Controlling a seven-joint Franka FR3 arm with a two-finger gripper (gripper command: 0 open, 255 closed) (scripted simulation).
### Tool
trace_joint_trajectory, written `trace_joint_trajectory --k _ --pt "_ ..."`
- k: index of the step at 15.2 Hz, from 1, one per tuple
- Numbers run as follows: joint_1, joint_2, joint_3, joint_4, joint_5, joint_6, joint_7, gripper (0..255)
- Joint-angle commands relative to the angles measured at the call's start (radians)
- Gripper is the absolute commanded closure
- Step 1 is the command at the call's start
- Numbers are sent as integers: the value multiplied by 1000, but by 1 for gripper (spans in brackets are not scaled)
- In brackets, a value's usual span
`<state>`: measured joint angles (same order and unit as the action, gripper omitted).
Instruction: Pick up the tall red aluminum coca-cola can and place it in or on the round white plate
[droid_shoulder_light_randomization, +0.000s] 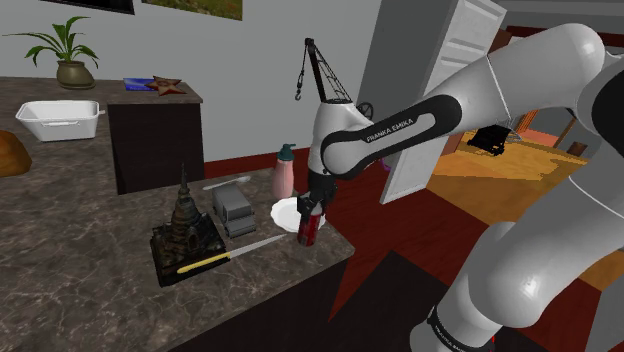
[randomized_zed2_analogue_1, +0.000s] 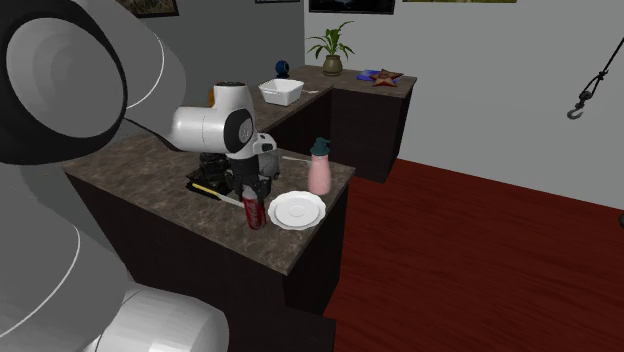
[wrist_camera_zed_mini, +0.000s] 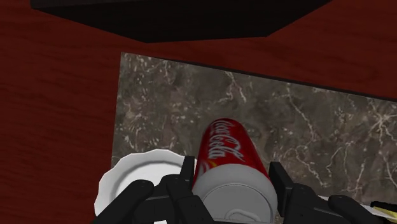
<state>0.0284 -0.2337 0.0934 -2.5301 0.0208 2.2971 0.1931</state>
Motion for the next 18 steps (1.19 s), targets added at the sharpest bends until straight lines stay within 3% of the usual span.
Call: trace_joint_trajectory --k 1,10,18 --pt "1 -18 0 15 2 -33 0 255" --pt "2 -80 -4 79 5 -158 -4 255" --pt "-59 130 -78 369 -26 -239 -118 255"
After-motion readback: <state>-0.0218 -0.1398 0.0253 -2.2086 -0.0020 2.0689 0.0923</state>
